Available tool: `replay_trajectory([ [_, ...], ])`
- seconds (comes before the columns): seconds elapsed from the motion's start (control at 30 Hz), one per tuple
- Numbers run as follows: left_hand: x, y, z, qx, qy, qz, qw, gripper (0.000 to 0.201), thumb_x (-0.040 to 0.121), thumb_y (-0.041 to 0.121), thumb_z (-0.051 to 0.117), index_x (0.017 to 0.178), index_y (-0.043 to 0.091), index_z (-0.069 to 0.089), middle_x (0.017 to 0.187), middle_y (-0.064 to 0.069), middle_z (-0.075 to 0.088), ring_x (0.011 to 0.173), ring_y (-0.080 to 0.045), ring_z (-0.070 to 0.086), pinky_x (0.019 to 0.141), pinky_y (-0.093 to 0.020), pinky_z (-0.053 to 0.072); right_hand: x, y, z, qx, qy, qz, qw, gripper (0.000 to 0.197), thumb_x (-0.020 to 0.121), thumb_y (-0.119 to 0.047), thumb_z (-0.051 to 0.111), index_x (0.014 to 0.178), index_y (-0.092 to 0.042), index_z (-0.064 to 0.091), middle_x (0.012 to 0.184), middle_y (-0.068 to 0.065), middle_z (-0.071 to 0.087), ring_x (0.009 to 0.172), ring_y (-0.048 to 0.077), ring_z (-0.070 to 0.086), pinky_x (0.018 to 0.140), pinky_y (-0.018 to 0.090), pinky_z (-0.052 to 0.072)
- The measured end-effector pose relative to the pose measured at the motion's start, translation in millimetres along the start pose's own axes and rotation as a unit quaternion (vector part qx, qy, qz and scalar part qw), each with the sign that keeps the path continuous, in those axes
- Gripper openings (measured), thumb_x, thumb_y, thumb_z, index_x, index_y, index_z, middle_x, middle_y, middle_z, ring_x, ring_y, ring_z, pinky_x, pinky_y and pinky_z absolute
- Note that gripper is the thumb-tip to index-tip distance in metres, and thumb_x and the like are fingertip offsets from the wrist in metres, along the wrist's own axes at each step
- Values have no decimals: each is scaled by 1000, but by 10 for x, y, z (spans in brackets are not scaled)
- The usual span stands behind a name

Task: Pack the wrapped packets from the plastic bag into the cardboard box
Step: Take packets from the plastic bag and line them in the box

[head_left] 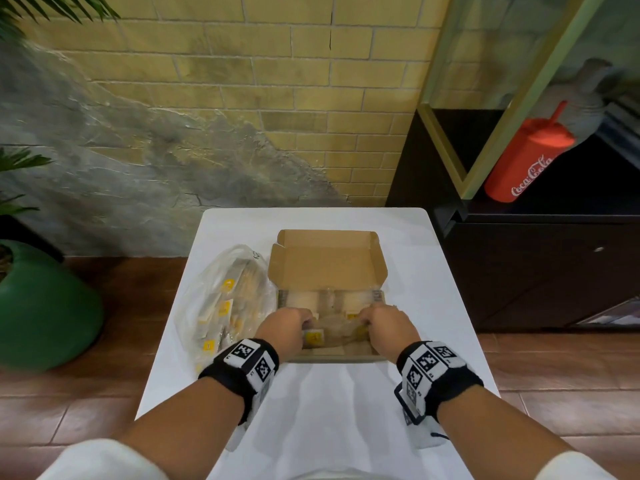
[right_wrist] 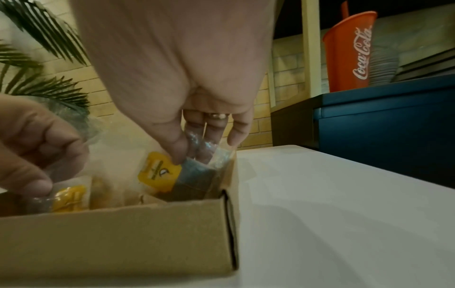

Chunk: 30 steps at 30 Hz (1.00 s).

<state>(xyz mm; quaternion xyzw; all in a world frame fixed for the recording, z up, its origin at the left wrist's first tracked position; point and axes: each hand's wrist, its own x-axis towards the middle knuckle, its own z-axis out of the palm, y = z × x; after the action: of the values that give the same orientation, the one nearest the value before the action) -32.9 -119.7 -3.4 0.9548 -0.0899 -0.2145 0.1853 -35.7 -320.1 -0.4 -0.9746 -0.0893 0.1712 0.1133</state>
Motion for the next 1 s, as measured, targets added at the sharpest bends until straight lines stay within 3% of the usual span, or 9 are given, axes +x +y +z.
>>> replay_trajectory([
  [0.07,3,-4,-17,11,1,0,1000,22,84,1,50,99,15,59,105,-7,64,97,-24,58,75,-26,42,13,71,-4,34,17,17,999,31,80,6,42,90,-15,62,101,8,57,94,29,57,78,29,41],
  [0.23,7,-18,-86,44,-6,8,999,31,83,-1,49,106,17,59,106,-6,63,98,-25,58,77,-28,44,17,118,-36,67,74,33,994,29,92,-4,39,103,-8,65,109,7,56,97,29,56,86,30,39],
  [0.4,-34,35,-131,109,-44,23,993,26,78,-3,46,91,17,54,89,-3,53,84,-23,52,69,-28,41,51,54,-12,86,130,6,988,35,83,8,43,101,-11,66,100,6,57,91,28,56,81,30,43],
  [0.5,-31,41,-105,114,-54,12,992,32,79,-4,43,99,16,59,92,-2,55,86,-22,53,74,-29,46,71,9,-1,-2,79,-14,997,39,82,6,43,110,-13,62,112,7,53,102,28,52,83,30,37],
  [0.63,-15,51,-83,117,-45,17,992,39,81,-4,44,113,15,56,108,-8,61,97,-26,57,72,-28,41,59,-38,-20,-115,36,-9,993,39,84,5,41,114,-13,57,120,9,52,110,29,50,89,35,37],
  [0.8,4,47,-137,112,-39,-4,993,38,79,-6,47,111,12,54,112,-9,59,99,-26,56,74,-28,41,65,15,-44,-136,78,-6,988,36,84,4,42,112,-13,57,122,7,52,109,28,50,89,34,37],
  [0.87,17,33,-156,116,-41,-8,992,38,79,-5,47,112,12,54,112,-10,59,94,-26,54,73,-28,40,43,-1,-46,-119,108,-14,987,35,77,3,55,107,-14,60,116,6,56,100,27,55,84,34,41],
  [0.97,44,33,-164,107,-50,-24,993,37,81,-3,45,114,12,53,114,-11,58,95,-26,54,75,-29,42,34,-9,-5,-66,175,-24,982,39,45,6,77,75,-17,68,76,2,63,61,24,60,54,31,47],
  [1.0,46,38,-169,101,-49,-30,993,35,82,-1,46,114,13,54,114,-11,58,98,-27,56,77,-29,44,14,-19,8,-30,177,-25,983,34,48,7,75,74,-14,68,74,3,62,60,26,60,54,33,48],
])
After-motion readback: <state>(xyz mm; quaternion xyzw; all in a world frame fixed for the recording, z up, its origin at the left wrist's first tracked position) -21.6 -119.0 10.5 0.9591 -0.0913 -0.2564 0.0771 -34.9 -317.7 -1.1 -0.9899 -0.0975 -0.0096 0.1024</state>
